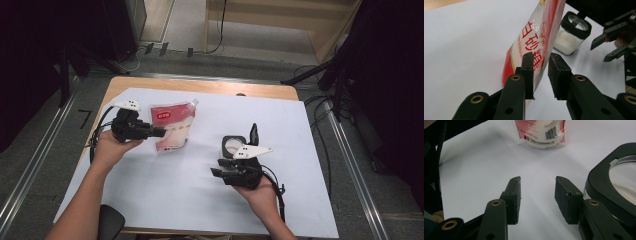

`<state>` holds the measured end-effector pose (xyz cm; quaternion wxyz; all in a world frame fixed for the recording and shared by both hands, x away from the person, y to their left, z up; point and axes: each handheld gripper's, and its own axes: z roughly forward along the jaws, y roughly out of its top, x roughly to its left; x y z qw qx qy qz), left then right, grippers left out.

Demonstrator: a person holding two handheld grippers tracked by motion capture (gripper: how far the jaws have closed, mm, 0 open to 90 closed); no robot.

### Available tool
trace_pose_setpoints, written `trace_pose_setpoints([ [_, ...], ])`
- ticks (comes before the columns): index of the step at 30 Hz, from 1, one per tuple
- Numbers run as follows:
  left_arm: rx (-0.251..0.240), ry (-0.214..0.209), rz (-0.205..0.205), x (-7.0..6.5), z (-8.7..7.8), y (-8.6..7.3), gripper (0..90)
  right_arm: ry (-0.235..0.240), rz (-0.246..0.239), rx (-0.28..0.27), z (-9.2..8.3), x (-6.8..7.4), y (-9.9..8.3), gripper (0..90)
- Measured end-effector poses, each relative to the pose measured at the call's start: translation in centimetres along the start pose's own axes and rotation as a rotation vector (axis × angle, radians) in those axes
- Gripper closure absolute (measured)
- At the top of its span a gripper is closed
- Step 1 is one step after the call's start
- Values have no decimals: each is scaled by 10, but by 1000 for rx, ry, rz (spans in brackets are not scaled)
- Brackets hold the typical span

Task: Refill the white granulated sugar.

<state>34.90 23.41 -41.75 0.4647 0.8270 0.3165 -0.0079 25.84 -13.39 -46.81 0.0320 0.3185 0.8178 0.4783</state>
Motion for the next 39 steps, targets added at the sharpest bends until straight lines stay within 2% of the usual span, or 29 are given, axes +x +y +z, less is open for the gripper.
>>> trace_pose_setpoints([
  [4, -7, 20, 18, -3, -2, 1, 705, -7, -11, 1, -1, 0, 1, 568],
  [7, -18, 23, 4, -6, -5, 2, 662, -8, -11, 2, -2, 0, 1, 564],
  [9, -9, 20, -9, -7, -7, 3, 638, -12, -11, -3, -4, -1, 2, 564],
  [14, 16, 35, 3, -9, -8, 3, 595, -17, -7, -6, -9, -3, 4, 561],
  [25, -4, 85, 0, -7, -19, 1, 490, -12, 4, -13, -20, -7, 7, 582],
  [31, -7, 92, 1, -6, -28, -1, 486, -19, 18, -20, -29, -11, 8, 602],
  [35, -10, 98, -17, -5, -34, -2, 486, -25, 25, -14, -34, -13, 7, 620],
  [39, -11, 101, -17, -4, -38, -2, 489, -30, 29, -3, -37, -15, 7, 629],
])
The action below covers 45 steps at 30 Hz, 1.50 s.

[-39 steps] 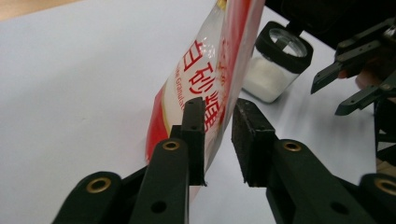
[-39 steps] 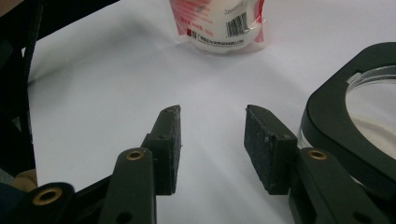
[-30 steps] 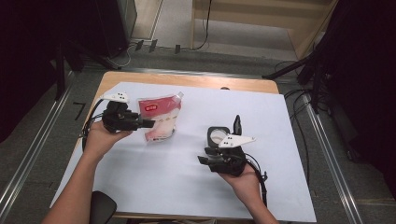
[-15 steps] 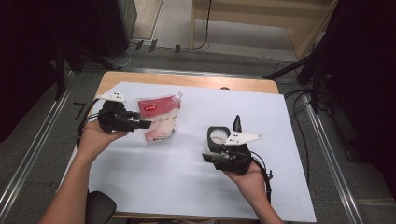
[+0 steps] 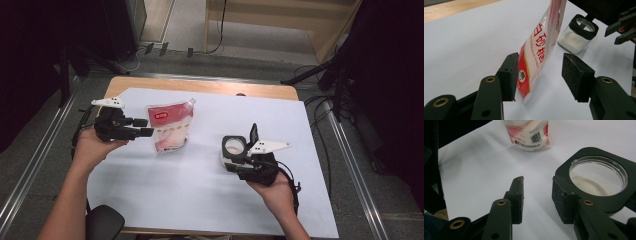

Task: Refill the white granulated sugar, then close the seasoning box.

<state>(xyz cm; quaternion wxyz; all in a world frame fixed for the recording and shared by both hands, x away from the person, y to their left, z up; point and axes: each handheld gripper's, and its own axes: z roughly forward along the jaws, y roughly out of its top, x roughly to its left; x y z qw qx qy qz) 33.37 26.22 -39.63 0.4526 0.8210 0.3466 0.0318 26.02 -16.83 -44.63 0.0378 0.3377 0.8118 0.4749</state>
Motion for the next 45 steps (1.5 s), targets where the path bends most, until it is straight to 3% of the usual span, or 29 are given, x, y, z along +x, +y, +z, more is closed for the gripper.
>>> trace_pose_setpoints([
  [7, 12, 2, 14, 1, -4, -2, 484, -3, -4, 6, -4, -2, 1, 627],
  [18, 4, 21, -13, 8, -13, -8, 477, -21, 0, -16, -24, -6, -3, 653],
  [24, 2, 38, -30, 13, -15, -11, 471, -31, 3, -21, -41, -12, -6, 792],
  [28, -3, 53, -37, 16, -16, -13, 458, -40, 26, -18, -50, -20, -8, 900],
  [37, -8, 70, -68, 20, -15, -15, 441, -99, 66, -24, -65, -39, -9, 900],
  [41, -11, 87, -102, 22, -13, -15, 452, -142, 102, -46, -66, -50, -10, 900],
  [45, -8, 95, -95, 22, -13, -15, 455, -154, 142, -68, -63, -60, -9, 900],
])
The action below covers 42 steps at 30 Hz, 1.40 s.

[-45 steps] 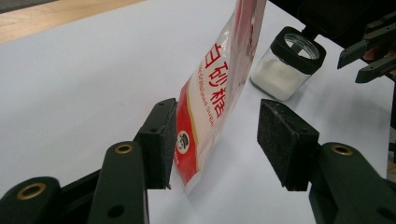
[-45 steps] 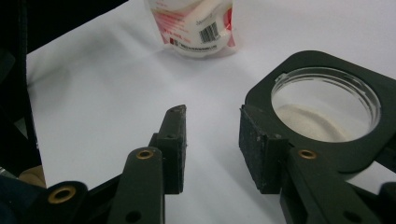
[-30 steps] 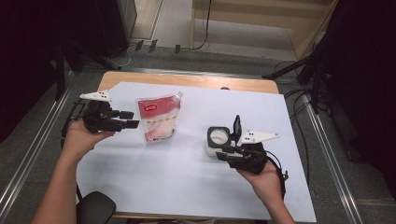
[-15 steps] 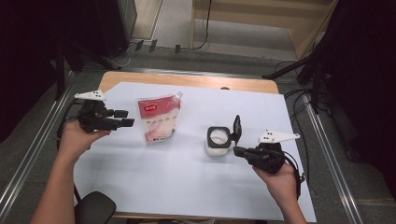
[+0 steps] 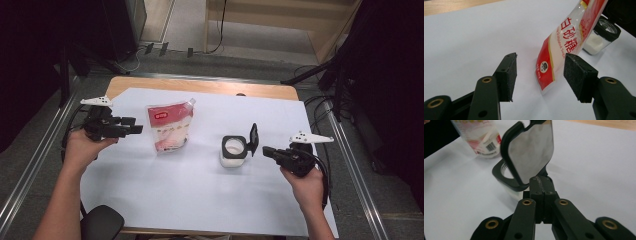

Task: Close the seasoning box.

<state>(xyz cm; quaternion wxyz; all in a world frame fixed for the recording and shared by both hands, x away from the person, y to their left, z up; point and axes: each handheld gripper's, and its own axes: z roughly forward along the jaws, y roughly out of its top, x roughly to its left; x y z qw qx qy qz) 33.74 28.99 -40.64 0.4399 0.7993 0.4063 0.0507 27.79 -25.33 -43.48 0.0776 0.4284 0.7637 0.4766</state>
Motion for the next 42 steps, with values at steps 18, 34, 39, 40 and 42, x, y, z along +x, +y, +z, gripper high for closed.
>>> trace_pose_setpoints([
  [18, -13, 33, -30, 0, 5, -4, 444, -13, 29, -22, 26, -4, 12, 900],
  [34, -17, 41, -26, -1, 6, -5, 432, -3, 10, -46, 27, 9, 16, 900],
  [39, -15, 40, -22, -1, 5, -5, 430, -3, -2, -41, 31, 13, 16, 900],
  [40, -15, 40, -24, 0, 5, -5, 430, -1, -2, -43, 31, 13, 16, 900],
  [42, -14, 42, -26, 0, 5, -6, 430, 6, 4, -45, 31, 14, 16, 900],
])
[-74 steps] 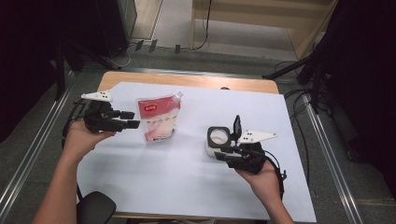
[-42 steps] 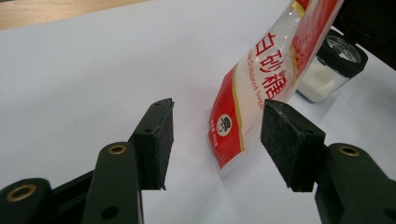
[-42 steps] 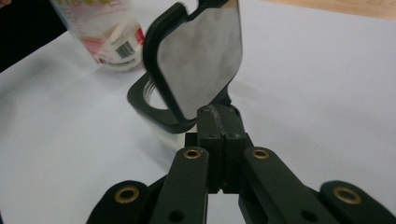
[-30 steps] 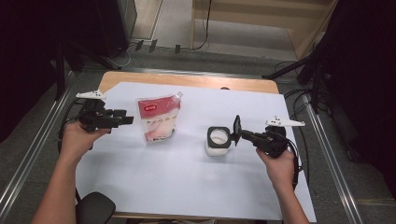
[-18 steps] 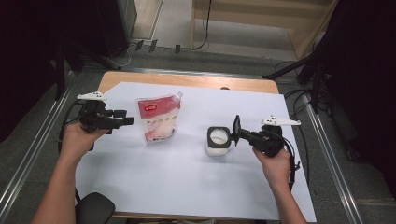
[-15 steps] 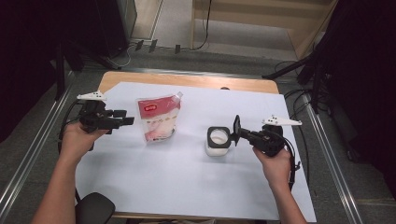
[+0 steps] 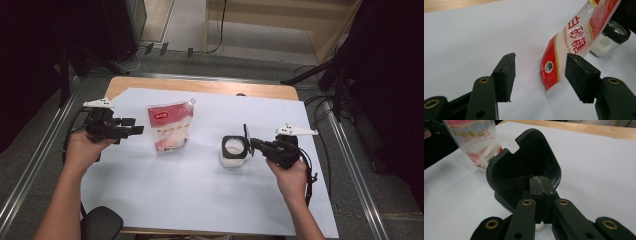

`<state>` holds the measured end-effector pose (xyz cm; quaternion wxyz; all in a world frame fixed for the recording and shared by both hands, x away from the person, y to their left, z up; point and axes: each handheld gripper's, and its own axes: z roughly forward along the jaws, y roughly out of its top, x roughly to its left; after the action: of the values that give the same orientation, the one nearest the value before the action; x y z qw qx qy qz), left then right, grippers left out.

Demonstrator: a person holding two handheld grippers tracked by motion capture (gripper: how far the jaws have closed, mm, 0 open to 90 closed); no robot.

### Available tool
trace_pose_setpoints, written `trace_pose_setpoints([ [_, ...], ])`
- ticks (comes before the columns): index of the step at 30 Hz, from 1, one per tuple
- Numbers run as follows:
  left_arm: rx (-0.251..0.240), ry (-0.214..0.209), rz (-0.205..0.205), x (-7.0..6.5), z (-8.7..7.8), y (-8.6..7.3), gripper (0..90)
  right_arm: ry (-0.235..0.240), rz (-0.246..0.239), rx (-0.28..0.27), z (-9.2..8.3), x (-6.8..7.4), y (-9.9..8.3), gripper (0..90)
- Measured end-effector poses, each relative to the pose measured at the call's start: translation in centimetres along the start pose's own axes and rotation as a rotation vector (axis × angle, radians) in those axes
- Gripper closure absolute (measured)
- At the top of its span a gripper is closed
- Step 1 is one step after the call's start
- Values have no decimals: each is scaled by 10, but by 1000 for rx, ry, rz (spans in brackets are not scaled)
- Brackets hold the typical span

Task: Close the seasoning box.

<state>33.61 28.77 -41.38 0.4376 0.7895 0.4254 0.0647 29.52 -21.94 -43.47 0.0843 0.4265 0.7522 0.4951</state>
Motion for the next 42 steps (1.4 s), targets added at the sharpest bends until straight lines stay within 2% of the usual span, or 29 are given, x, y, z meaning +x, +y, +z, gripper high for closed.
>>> trace_pose_setpoints([
  [13, 4, 5, -6, 0, 1, 0, 427, 11, -3, 6, 6, 7, 0, 895],
  [21, 9, 0, -10, 1, 1, -1, 427, 11, -8, 24, 11, 10, -2, 900],
  [33, 2, 15, -2, 1, 1, -1, 431, 17, -20, 56, 18, 14, -6, 888],
  [36, 3, 17, 2, 2, 0, -1, 430, 14, -24, 56, 18, 14, -5, 852],
  [42, 6, 9, -2, 1, 1, -1, 423, -1, -73, 48, 20, 18, -5, 737],
])
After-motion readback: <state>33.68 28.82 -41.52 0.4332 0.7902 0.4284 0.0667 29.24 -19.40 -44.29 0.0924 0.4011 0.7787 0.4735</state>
